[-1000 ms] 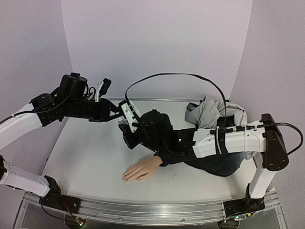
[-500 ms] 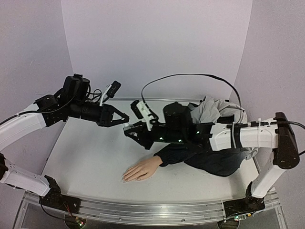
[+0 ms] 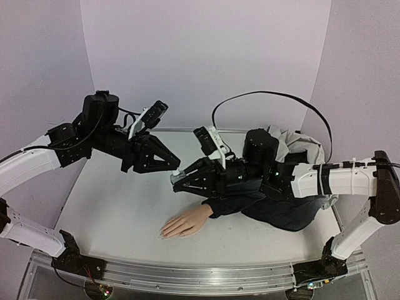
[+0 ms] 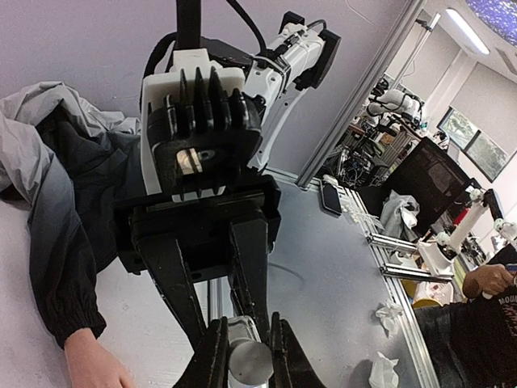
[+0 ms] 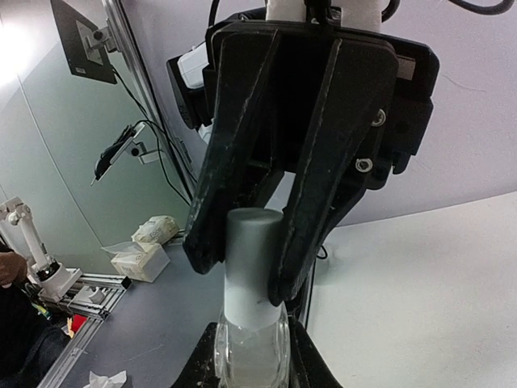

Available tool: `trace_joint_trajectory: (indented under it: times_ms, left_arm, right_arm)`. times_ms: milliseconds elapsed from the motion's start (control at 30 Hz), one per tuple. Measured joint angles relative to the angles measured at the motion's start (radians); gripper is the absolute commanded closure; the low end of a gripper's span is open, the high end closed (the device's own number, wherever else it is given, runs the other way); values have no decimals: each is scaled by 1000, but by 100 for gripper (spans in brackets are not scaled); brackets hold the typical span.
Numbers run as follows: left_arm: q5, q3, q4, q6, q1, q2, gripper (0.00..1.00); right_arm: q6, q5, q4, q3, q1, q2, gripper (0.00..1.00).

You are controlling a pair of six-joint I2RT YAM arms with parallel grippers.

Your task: Paint the nails

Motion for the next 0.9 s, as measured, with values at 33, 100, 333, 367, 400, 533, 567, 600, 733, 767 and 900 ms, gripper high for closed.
trace_joint_trajectory:
  times_ms: [33,100,333,367,400,533,567,600,733,767,900]
  left_arm:
    - [-5,0,-1,-3,0,0,68]
    - [-32,0,-10,-31,2,-1,42]
    - [-168,-31,-61,-104,29,-58,18]
    - [-183,-32,-63,-109,29,-65,16]
    - [-207,-33,-63,-117,29,-72,16]
    - [-339,-27,-98,-148,29,-90,15]
    - [-369,-21,-115,-156,29,-89,16]
    - [-409,-12,-135,-164,29,-86,18]
    - [-545,23,-179,-225,29,-71,28]
    - [-565,24,-180,-241,29,-69,30]
    - [-613,24,-195,-304,30,-48,38]
  right_arm:
    - [0,15,0,-6,2,-4,100]
    - [-17,48,-13,-8,2,-13,100]
    - [-113,258,-69,-24,2,-107,100]
    - [-118,300,-77,-24,2,-110,100]
    - [-119,346,-83,-24,2,-110,100]
    - [-110,486,-129,-24,2,-105,100]
    - [-106,513,-131,-24,2,-100,100]
    - [-101,542,-132,-23,2,-92,100]
    - [-73,623,-151,-12,2,-42,100]
    - [-68,639,-157,-10,3,-31,100]
    - [-41,709,-184,-2,14,10,100]
